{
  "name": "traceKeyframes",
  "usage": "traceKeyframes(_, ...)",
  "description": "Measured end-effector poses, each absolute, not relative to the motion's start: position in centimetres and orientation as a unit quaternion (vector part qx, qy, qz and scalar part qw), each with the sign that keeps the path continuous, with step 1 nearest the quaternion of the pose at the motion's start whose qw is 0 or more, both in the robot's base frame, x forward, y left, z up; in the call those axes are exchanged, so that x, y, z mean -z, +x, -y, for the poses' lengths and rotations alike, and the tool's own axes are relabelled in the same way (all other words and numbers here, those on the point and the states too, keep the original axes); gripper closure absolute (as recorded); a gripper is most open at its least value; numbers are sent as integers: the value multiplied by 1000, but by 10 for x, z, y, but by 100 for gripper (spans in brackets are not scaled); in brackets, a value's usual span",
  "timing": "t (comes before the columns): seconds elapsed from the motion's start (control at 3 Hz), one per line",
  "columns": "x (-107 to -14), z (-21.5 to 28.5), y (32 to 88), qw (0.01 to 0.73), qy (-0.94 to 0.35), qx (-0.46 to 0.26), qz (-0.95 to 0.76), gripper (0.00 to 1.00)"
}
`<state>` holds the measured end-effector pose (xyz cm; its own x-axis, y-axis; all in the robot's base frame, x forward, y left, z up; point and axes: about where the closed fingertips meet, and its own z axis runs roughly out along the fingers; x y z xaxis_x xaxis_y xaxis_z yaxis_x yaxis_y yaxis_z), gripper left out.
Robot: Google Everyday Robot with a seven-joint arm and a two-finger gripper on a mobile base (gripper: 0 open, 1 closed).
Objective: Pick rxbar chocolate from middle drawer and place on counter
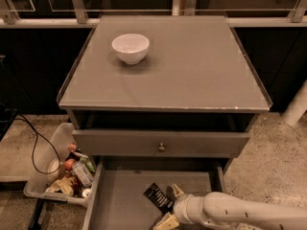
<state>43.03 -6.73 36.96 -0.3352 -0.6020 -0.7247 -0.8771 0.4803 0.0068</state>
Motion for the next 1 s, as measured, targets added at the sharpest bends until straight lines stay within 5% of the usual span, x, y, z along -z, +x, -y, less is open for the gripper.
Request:
traceKeyframes(0.67, -351, 59, 437, 343, -447, -185, -805, 0)
traceKeyframes(1.0, -351, 59, 437, 343, -447, -185, -805, 19)
